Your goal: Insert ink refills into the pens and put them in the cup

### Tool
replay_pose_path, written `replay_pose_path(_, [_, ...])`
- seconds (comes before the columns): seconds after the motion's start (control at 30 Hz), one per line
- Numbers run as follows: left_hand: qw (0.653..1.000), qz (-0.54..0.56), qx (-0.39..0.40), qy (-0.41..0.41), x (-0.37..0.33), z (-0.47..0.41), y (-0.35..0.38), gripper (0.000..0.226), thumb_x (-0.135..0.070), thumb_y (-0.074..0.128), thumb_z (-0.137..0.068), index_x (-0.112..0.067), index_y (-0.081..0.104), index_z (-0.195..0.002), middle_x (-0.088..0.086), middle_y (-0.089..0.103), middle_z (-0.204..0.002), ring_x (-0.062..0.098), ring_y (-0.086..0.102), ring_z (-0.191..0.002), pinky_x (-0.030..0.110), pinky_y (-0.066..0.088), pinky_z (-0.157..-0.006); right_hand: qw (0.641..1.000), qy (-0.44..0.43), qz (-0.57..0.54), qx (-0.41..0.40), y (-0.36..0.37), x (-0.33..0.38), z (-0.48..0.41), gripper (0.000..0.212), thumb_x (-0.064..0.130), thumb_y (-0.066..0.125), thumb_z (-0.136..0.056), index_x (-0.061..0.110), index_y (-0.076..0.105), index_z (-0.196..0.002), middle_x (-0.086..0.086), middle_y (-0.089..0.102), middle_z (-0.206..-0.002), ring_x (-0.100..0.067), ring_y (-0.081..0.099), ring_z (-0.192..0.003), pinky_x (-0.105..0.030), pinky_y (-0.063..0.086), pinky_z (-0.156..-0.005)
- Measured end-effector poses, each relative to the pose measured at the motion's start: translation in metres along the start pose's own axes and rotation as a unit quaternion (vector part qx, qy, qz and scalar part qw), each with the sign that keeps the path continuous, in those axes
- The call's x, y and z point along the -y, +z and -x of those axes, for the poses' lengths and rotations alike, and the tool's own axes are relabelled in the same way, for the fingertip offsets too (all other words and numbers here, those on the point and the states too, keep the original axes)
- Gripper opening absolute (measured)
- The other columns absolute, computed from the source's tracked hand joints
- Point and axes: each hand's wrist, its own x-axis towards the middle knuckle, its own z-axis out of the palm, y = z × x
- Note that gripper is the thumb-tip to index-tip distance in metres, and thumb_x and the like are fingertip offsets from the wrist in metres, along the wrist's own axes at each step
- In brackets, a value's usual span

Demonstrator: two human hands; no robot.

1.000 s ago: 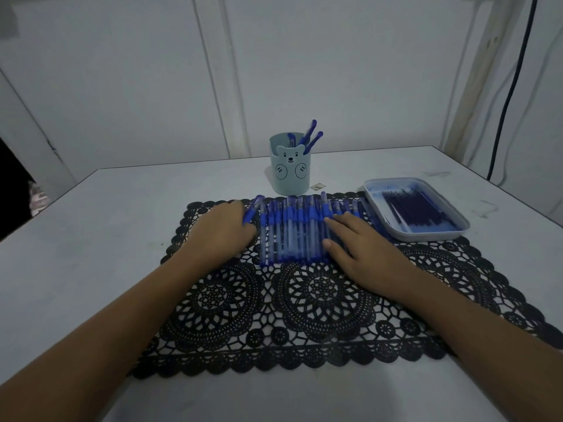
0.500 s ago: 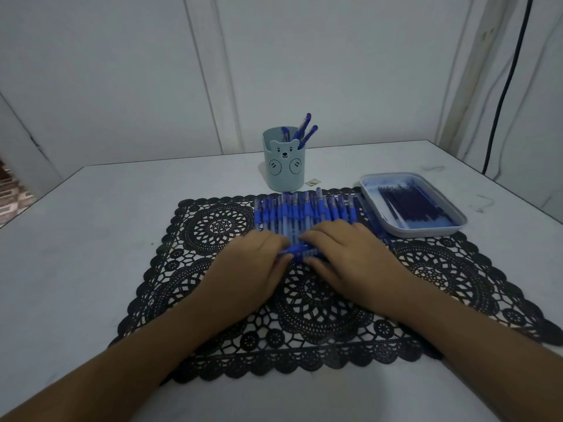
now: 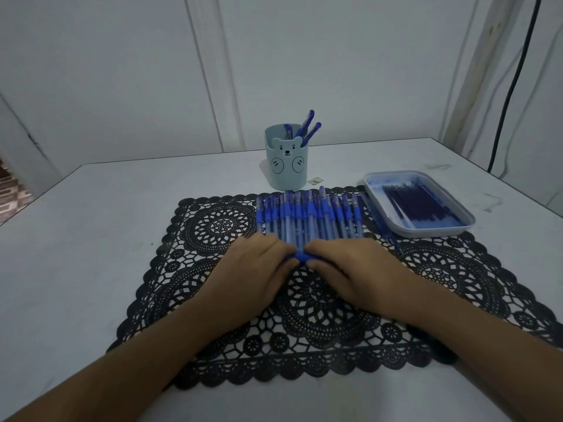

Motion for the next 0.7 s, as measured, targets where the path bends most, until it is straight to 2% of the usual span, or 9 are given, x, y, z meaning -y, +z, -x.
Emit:
replay_pose_path(0.1, [1.000,0.005,0.001,0.004,0.000,0.000,0.000,0.031,-0.033,0.035,-0.092,-0.015,0.061,-0.093,-0.006,0.054,-0.076,0.009,0.045,-0.067,0.026,0.037,-0.064,1.000,0.006,-0.021,-0.009,0.000,0.000,0.000,0.040,0.045,0.029,-0.089,0.020,0.059,-0.095,0.005,0.063,-0.067,-0.008,0.052,-0.052,-0.021,0.042,-0.050])
replay_pose_path(0.17, [1.000,0.008,-0.010,0.004,0.001,0.000,0.000,0.030,-0.032,0.037,-0.092,-0.014,0.061,-0.092,-0.006,0.054,-0.076,0.008,0.043,-0.067,0.024,0.035,-0.064,0.999,0.012,-0.038,-0.035,-0.003,-0.001,0.001,0.033,0.046,0.039,-0.089,0.023,0.061,-0.097,0.006,0.062,-0.061,-0.007,0.049,-0.048,-0.018,0.039,-0.047])
replay_pose_path(0.27, [1.000,0.009,-0.024,0.006,0.001,0.000,-0.001,0.029,-0.031,0.038,-0.091,-0.014,0.061,-0.091,-0.007,0.053,-0.075,0.006,0.041,-0.067,0.021,0.032,-0.063,0.995,0.039,-0.075,-0.058,-0.006,-0.003,0.003,0.025,0.045,0.052,-0.086,0.028,0.064,-0.101,0.005,0.060,-0.054,-0.010,0.051,-0.052,-0.020,0.039,-0.048])
replay_pose_path(0.37, [1.000,0.003,-0.019,-0.003,0.000,0.000,-0.001,0.029,-0.032,0.038,-0.091,-0.014,0.061,-0.091,-0.008,0.053,-0.074,0.008,0.044,-0.065,0.020,0.032,-0.061,0.997,0.067,-0.026,-0.031,-0.010,0.000,0.004,0.040,0.059,0.034,-0.083,0.029,0.055,-0.100,0.007,0.050,-0.051,-0.008,0.045,-0.046,-0.018,0.033,-0.046])
replay_pose_path(0.4, [1.000,0.002,-0.021,-0.013,0.001,0.000,0.000,0.029,-0.032,0.038,-0.090,-0.015,0.061,-0.089,-0.009,0.051,-0.073,0.007,0.043,-0.064,0.016,0.031,-0.060,0.996,0.084,-0.012,-0.025,-0.012,0.001,0.005,0.039,0.059,0.029,-0.084,0.029,0.050,-0.099,0.007,0.049,-0.053,-0.006,0.045,-0.047,-0.019,0.033,-0.047])
replay_pose_path(0.47, [0.998,0.015,-0.032,-0.043,0.004,-0.001,0.001,0.030,-0.034,0.037,-0.090,-0.016,0.060,-0.088,-0.013,0.047,-0.072,0.005,0.043,-0.063,0.013,0.032,-0.061,0.993,0.114,-0.017,-0.031,-0.017,0.000,0.008,0.028,0.046,0.028,-0.092,0.025,0.046,-0.098,0.009,0.052,-0.066,-0.005,0.049,-0.059,-0.021,0.035,-0.054])
replay_pose_path(0.57, [0.994,0.046,-0.054,-0.082,0.008,-0.002,0.001,0.034,-0.037,0.035,-0.089,-0.015,0.061,-0.089,-0.012,0.049,-0.074,0.006,0.045,-0.066,0.015,0.035,-0.063,0.993,0.116,-0.008,-0.030,-0.019,-0.002,0.011,0.021,0.027,0.033,-0.096,0.020,0.050,-0.105,0.009,0.049,-0.094,-0.007,0.050,-0.080,-0.018,0.036,-0.069])
replay_pose_path(0.63, [0.992,0.054,-0.063,-0.091,0.007,-0.002,0.000,0.035,-0.037,0.035,-0.089,-0.014,0.061,-0.090,-0.012,0.049,-0.075,0.005,0.045,-0.067,0.012,0.033,-0.064,0.996,0.085,0.000,-0.006,-0.018,0.000,0.012,0.021,0.025,0.042,-0.093,0.019,0.054,-0.110,0.011,0.042,-0.099,-0.003,0.045,-0.082,-0.012,0.034,-0.072])
replay_pose_path(0.7, [0.992,0.055,-0.065,-0.091,0.006,-0.002,0.000,0.035,-0.037,0.035,-0.089,-0.014,0.061,-0.090,-0.013,0.048,-0.075,-0.001,0.043,-0.067,0.011,0.031,-0.064,0.998,0.054,0.021,0.022,-0.016,0.003,0.012,0.026,0.031,0.048,-0.090,0.023,0.053,-0.115,0.015,0.041,-0.099,-0.002,0.040,-0.088,-0.013,0.028,-0.078])
